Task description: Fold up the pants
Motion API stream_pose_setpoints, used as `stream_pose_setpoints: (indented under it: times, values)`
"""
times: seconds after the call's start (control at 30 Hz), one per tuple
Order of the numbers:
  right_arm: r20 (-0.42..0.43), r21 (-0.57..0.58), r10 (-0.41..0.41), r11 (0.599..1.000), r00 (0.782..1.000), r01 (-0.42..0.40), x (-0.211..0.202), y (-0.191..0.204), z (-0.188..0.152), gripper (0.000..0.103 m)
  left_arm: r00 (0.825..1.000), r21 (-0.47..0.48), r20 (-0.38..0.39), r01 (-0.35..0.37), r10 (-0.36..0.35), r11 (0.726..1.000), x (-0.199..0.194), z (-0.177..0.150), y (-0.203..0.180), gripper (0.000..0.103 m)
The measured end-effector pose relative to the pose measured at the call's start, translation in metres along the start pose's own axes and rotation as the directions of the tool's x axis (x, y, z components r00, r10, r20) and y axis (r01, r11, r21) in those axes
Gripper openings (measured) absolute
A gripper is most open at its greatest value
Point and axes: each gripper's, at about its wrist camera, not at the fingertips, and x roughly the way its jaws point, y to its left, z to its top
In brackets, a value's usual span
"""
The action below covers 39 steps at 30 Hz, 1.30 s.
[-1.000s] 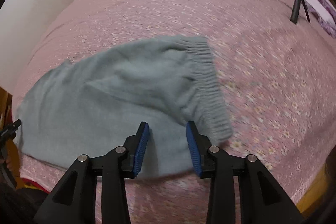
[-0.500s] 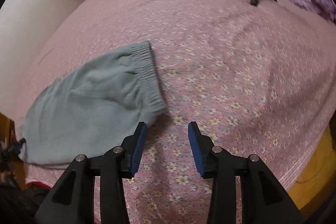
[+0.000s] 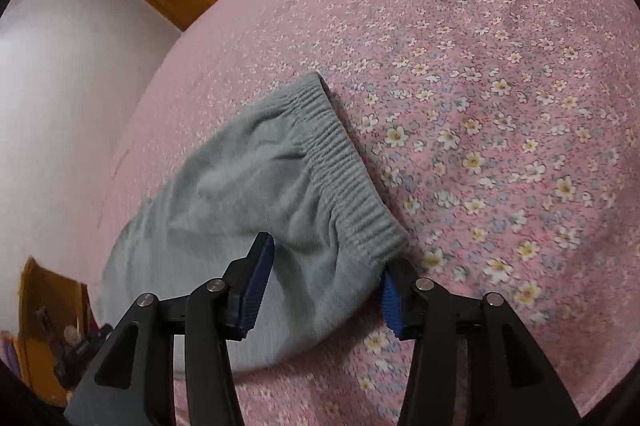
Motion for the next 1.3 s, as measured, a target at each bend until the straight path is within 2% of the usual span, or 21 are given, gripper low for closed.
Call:
stream_pose_setpoints:
  times: [0.07,0.1,0.13,0.2,0.37,0.67,0.9,1.3]
  values:
    - [0.006,0.007,-0.002,1.0,1.0,0.002,-0.001,0.002,-0.001,0.042,1.0,0.004,0.002,-0.002,0.002,1.0,0.001,0.0,0.0,0.067]
    - [0.005,0.025,0.015,1.0,1.0,-0.015,-0.004,-0.001,-0.003,0.029,1.0,0.007,0.003,-0.003,0.003,1.0,0.001,-0.001,-0.001,0.067]
    - [0.005,0.057,0.055,0.997,0.998,-0.055,-0.008,-0.006,-0.003,0.02,1.0,0.01,0.003,-0.004,0.004,1.0,0.001,-0.001,-0.002,0.067]
    - [0.043,0.122,0.127,0.984,0.991,-0.131,-0.021,-0.016,-0.005,0.019,1.0,0.011,0.004,-0.004,0.004,1.0,0.001,-0.001,-0.002,0.067]
    - [0.027,0.093,0.049,0.994,0.998,-0.052,-0.021,-0.013,-0.004,0.019,1.0,-0.001,-0.002,0.002,-0.002,1.0,-0.001,-0.001,0.002,0.067]
    - [-0.001,0.152,0.079,0.985,0.997,-0.078,-0.011,-0.024,0.006,0.021,1.0,-0.003,-0.015,-0.001,0.001,1.0,-0.002,-0.004,0.005,0.069]
    - [-0.002,0.148,0.064,0.987,0.998,-0.063,-0.004,-0.02,0.007,0.025,1.0,0.018,-0.023,-0.017,0.018,1.0,-0.001,-0.006,-0.001,0.074]
    - [0.001,0.12,0.055,0.991,0.998,-0.055,-0.006,-0.019,0.003,0.025,0.999,0.031,-0.026,-0.03,0.031,0.999,0.002,-0.008,-0.007,0.079]
